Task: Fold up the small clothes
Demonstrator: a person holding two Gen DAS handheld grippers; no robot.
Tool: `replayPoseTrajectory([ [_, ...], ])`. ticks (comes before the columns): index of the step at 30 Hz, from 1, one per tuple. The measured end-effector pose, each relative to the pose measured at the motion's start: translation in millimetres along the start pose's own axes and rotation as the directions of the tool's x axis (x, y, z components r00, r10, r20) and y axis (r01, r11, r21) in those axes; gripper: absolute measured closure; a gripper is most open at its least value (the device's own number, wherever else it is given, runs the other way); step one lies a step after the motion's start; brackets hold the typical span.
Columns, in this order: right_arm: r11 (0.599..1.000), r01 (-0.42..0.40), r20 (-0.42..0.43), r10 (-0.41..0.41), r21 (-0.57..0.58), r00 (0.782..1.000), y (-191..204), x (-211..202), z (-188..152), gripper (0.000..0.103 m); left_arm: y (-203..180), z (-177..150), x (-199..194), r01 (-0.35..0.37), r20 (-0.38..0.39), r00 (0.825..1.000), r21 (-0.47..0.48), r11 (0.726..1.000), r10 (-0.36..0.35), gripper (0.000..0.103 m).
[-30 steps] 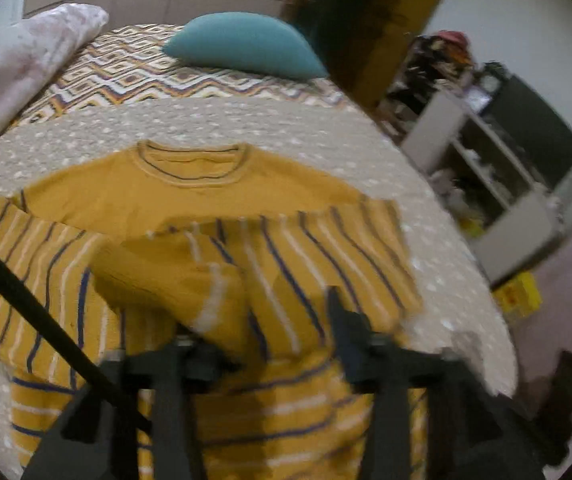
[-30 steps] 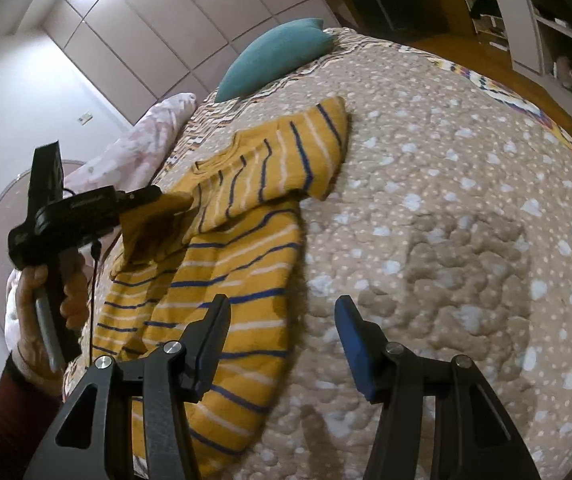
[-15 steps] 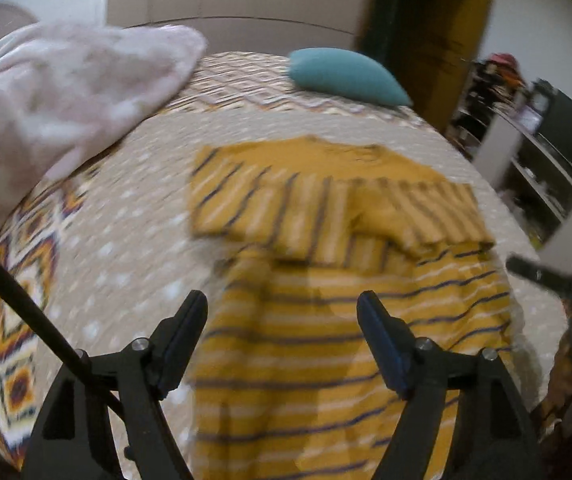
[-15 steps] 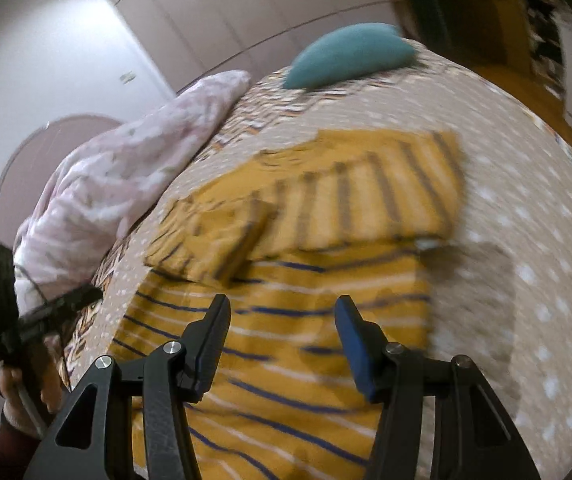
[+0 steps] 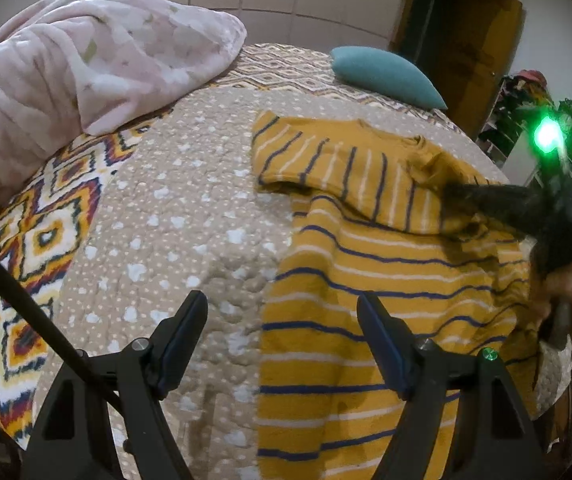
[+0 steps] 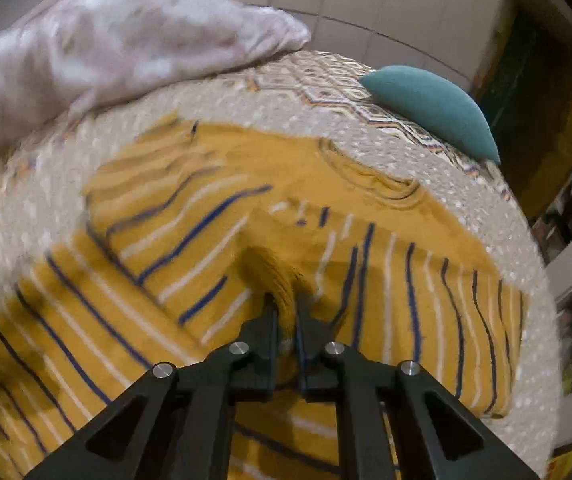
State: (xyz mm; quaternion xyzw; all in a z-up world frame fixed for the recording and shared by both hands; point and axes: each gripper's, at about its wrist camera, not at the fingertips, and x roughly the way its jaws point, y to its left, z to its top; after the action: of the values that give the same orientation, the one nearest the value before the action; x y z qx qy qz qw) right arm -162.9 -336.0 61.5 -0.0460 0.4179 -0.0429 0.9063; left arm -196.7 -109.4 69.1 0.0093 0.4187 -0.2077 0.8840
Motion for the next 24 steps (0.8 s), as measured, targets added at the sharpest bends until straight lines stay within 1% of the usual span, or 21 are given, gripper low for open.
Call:
replayPoseTrajectory([
  [1,0.997,-0.022,0.029,0.02,0.073,0.999,-19,-9,4,0.095,4,0,0,-0.001,0.004,1.0,-0.011,1.0,0.001,0.027],
  [3,0.983,-0.039,0.067,0.027,0.178,0.997,-50,-19,7,0.095,10,2,4,0.003,0.0,1.0,-0.035,0.999,-0.003,0.027],
  [5,0.952,-0.045,0.086,0.02,0.302,0.996,-89,-22,5,0.095,17,4,13,0.018,-0.025,0.999,-0.08,0.997,-0.02,0.027],
  [7,0.91,-0.037,0.074,0.007,0.413,0.997,-123,-16,-2,0.094,20,6,19,0.036,-0.034,0.999,-0.107,0.994,-0.039,0.027],
  [8,0.884,-0.018,0.052,-0.007,0.467,0.999,-140,-10,-7,0.092,20,8,23,0.039,-0.043,0.998,-0.117,0.992,-0.044,0.027],
  [10,0.836,0.033,-0.013,-0.031,0.548,0.999,-167,3,-23,0.09,20,11,29,0.038,-0.051,0.998,-0.124,0.992,-0.045,0.027],
  [11,0.825,0.046,-0.034,-0.032,0.563,0.999,-173,5,-30,0.083,20,13,33,0.043,-0.054,0.997,-0.126,0.991,-0.05,0.027],
  [12,0.816,0.041,-0.037,-0.024,0.577,0.999,-180,3,-39,0.074,19,15,37,0.044,-0.059,0.997,-0.128,0.991,-0.052,0.027],
  [13,0.813,0.034,-0.028,-0.021,0.582,0.999,-183,-2,-48,0.07,19,17,42,0.043,-0.069,0.996,-0.13,0.991,-0.052,0.027],
  [15,0.817,0.031,-0.017,-0.027,0.576,1.0,-187,-18,-63,0.056,18,19,51,0.046,-0.089,0.994,-0.137,0.99,-0.058,0.027],
  [16,0.817,0.022,-0.012,-0.018,0.577,1.0,-190,-25,-71,0.053,18,19,55,0.045,-0.098,0.993,-0.143,0.989,-0.059,0.027],
  [17,0.812,-0.002,-0.005,0.006,0.583,1.0,-193,-33,-83,0.05,18,18,58,0.047,-0.105,0.992,-0.151,0.987,-0.063,0.027],
  [20,0.786,-0.101,0.002,0.126,0.61,0.992,-196,-48,-120,0.05,17,10,60,0.091,-0.121,0.986,-0.179,0.98,-0.114,0.027],
  [22,0.755,-0.165,-0.002,0.216,0.635,0.976,-195,-53,-150,0.05,17,4,62,0.116,-0.143,0.979,-0.192,0.975,-0.144,0.027],
  [23,0.735,-0.202,0.005,0.261,0.647,0.965,-192,-55,-161,0.05,17,-2,64,0.132,-0.167,0.972,-0.203,0.97,-0.167,0.027],
  [24,0.71,-0.248,0.02,0.313,0.659,0.95,-189,-56,-171,0.05,16,-6,64,0.136,-0.173,0.97,-0.205,0.969,-0.173,0.027],
])
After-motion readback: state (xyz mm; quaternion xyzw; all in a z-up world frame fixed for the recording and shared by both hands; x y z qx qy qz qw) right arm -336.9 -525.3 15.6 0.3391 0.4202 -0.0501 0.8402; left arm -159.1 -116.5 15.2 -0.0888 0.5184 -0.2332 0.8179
